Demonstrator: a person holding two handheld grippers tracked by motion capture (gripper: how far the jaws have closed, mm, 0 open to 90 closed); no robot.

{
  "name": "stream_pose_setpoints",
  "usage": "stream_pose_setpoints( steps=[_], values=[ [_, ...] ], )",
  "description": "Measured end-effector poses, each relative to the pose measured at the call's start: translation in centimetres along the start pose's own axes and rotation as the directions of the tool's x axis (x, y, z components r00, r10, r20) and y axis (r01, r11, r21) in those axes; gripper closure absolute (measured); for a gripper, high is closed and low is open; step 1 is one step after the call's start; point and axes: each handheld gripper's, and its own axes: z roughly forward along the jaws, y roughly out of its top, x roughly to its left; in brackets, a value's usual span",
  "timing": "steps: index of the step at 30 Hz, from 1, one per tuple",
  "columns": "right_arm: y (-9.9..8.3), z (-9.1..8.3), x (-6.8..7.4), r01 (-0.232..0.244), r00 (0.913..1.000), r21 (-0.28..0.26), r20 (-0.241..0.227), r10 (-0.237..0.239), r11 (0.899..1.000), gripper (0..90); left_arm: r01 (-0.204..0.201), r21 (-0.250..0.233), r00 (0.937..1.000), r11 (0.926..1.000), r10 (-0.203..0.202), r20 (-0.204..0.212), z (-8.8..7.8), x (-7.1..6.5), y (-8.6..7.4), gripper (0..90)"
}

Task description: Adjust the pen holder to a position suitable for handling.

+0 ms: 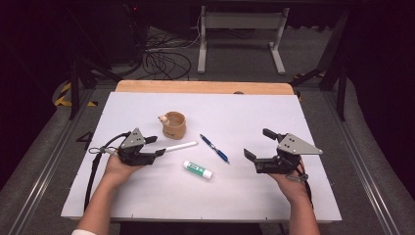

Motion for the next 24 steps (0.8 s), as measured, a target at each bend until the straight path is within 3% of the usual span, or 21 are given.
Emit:
stream_pose_setpoints(
  steps=[15, 24],
  values=[
    [-0.2, 0.0, 0.1, -0.002, 0.9999, 0.008, -0.015, 0.002, 1.0, 8.2, -0.033, 0.0, 0.9965, 0.9995, 0.033, 0.076, 1.3, 1.6, -0.9, 51.4],
    [-0.2, -0.2, 0.1, -0.005, 0.9999, 0.003, -0.016, 0.005, 1.0, 8.3, -0.033, 0.009, 0.9974, 0.9994, 0.032, 0.065, 1.4, 1.6, -0.9, 53.5]
  ],
)
